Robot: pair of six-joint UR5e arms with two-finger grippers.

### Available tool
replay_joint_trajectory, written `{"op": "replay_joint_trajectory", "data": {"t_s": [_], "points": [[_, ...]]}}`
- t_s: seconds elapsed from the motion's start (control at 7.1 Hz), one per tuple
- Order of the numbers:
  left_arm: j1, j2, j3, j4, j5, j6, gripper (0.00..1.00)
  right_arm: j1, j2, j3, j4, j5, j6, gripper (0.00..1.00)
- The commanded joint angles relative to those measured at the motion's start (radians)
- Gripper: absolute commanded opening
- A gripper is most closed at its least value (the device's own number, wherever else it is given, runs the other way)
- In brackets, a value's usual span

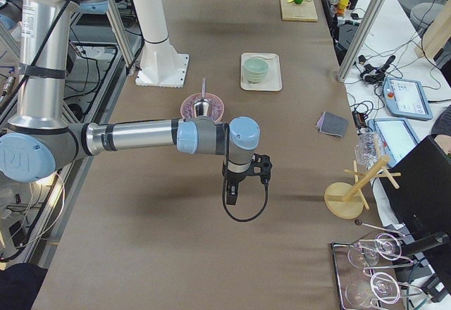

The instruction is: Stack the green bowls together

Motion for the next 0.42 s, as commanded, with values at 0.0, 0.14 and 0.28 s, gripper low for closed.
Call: {"op": "replay_joint_trajectory", "data": {"t_s": [0.0, 0.14, 0.28], "points": [[0.0, 0.001, -0.001, 0.0, 0.0, 0.0, 0.99, -0.003, 0.0, 0.001, 0.0, 0.0, 0.0, 1.0], [0.0, 0.002, -0.001, 0.0, 0.0, 0.0, 0.99, -0.003, 0.0, 0.001, 0.0, 0.0, 0.0, 1.0], [0.0, 0.001, -0.001, 0.0, 0.0, -0.001, 0.99, -0.003, 0.0, 0.001, 0.011, 0.0, 0.0, 1.0]]}}
